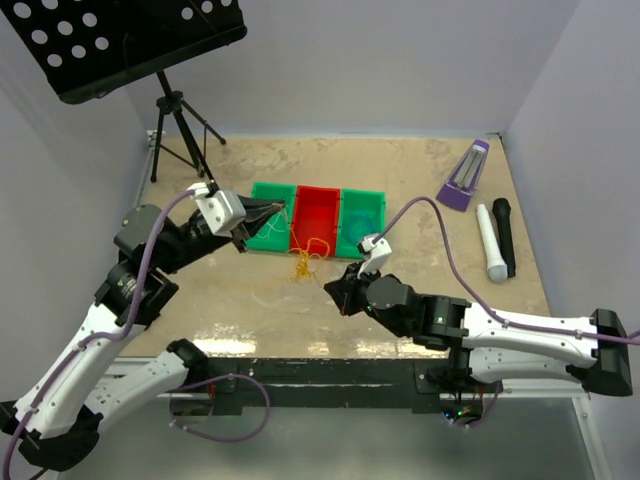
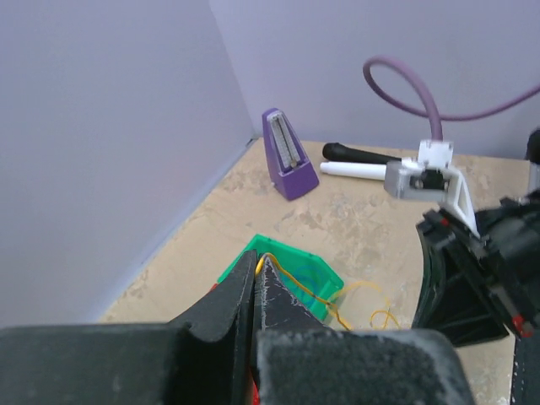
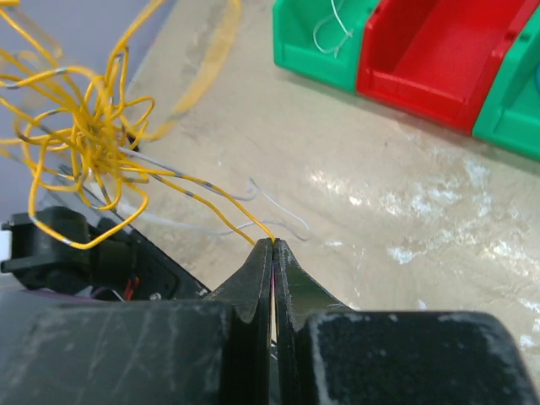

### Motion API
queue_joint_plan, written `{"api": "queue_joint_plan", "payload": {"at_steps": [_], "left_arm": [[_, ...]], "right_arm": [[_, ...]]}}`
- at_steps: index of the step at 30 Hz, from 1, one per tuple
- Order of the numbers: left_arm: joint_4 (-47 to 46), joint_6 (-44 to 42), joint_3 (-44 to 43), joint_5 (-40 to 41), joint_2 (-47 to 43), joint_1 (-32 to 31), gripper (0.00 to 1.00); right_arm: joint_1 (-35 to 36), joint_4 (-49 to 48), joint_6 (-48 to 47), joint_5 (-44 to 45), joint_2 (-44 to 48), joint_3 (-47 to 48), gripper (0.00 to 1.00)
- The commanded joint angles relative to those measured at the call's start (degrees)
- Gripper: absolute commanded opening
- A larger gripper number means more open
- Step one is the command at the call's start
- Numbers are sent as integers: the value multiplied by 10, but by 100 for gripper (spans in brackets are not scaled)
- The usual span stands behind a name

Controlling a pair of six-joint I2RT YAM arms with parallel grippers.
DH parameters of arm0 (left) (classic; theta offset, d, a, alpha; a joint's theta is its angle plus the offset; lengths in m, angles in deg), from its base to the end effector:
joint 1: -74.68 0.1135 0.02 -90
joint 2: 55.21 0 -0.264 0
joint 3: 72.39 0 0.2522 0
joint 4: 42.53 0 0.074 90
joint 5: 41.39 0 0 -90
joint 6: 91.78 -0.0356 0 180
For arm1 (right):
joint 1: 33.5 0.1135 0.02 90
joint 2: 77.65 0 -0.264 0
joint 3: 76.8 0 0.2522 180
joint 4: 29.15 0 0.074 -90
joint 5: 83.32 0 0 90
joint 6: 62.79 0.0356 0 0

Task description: Untangle the cables

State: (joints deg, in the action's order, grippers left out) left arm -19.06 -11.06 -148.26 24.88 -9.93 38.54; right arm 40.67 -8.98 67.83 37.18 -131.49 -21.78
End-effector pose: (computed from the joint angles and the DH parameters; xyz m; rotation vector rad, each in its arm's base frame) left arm 0.1184 -0.1042 0.4426 0.8799 1.2068 -0.6791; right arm 0.0761 0.2023 0.2978 -0.1960 1.9402 0.8692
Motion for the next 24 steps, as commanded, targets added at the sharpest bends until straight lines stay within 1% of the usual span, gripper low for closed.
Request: {"api": "queue_joint_plan", "payload": {"at_steps": [1,6,9,13,19,21,22,23,24], "left_arm": [[-54,31,-59,35,0,19,0],[-56,0,-104,100,3,27,0],[-70,-28,-123,164,7,31,0],[-144,-67,-154,289,16,33,0],[-239,-153,-213,398,37,33,0],[-247,-176,-231,410,40,32,0],[-222,-175,-239,389,41,33,0],[-167,-166,-248,348,42,32,0],[-105,-139,-251,299,40,32,0]], "right_arm": [[-2,44,60,2,-25,-16,0],[-2,104,134,11,-46,-23,0],[2,126,161,12,-55,-27,0],[3,149,183,22,-67,-24,0],[4,170,206,34,-68,-24,0],[4,180,215,40,-66,-21,0],[4,185,217,45,-64,-18,0],[4,183,213,49,-60,-14,0],[4,175,205,53,-51,-11,0]]}}
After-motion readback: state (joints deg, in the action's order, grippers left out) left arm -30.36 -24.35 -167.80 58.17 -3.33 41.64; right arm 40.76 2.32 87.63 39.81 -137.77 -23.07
